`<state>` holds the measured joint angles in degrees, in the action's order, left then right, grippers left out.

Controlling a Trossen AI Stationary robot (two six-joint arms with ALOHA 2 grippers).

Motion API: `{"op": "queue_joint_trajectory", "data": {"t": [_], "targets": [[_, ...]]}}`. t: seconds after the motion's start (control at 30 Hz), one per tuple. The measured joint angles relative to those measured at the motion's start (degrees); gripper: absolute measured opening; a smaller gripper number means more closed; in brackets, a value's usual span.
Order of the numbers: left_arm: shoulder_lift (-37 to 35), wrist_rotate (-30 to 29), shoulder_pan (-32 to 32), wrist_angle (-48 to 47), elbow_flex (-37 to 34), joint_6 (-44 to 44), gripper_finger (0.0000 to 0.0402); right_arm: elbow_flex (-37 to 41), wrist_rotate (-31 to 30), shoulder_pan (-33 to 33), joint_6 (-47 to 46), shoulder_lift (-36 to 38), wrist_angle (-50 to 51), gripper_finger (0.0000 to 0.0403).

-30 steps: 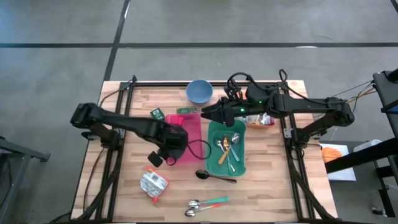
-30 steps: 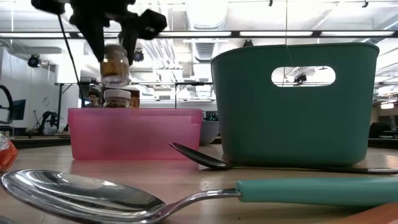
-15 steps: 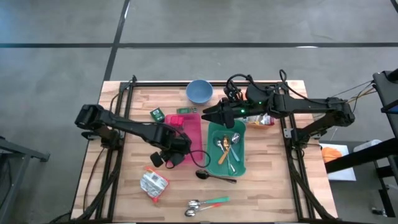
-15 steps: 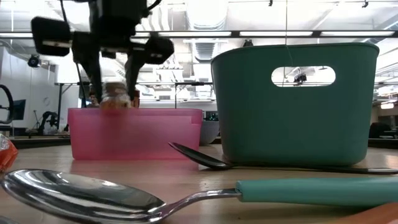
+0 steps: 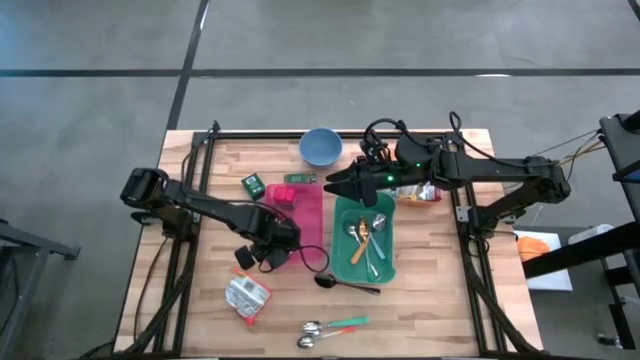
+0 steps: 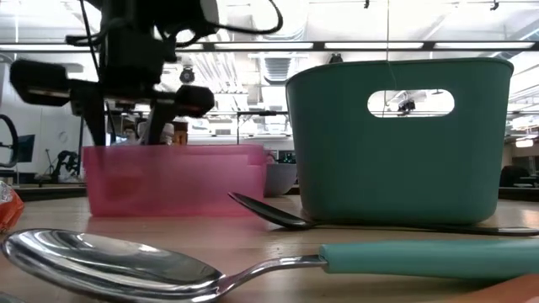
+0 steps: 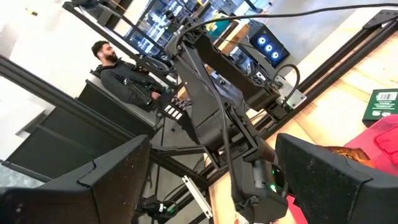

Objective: Pick & Place Food Item
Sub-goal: Put the brown spice bottle into the red bin, then put the green spice bottle into the red bin

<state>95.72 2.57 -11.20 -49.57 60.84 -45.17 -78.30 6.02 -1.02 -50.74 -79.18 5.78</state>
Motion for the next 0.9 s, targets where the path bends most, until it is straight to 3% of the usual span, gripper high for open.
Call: {"op": "queue_joint_trajectory", "data": {"t": [0.53, 0.77, 0.9], "targets": [[0.02, -0.18, 0.0, 2.56, -1.18, 3.02, 0.0165, 0.0, 0.02, 0.0, 0.0, 0.02, -0.04, 0.0343], [-0.2, -0.41, 0.0, 3.09, -0.62, 6.57, 0.031, 0.0, 0.0, 0.0, 0.0, 0.04, -0.07, 0.0343], [-0.87, -0.46, 0.04, 3.06, 0.27, 6.57, 0.0339, 0.0, 0.02, 0.0, -0.04, 0.04, -0.07, 0.0343]]}}
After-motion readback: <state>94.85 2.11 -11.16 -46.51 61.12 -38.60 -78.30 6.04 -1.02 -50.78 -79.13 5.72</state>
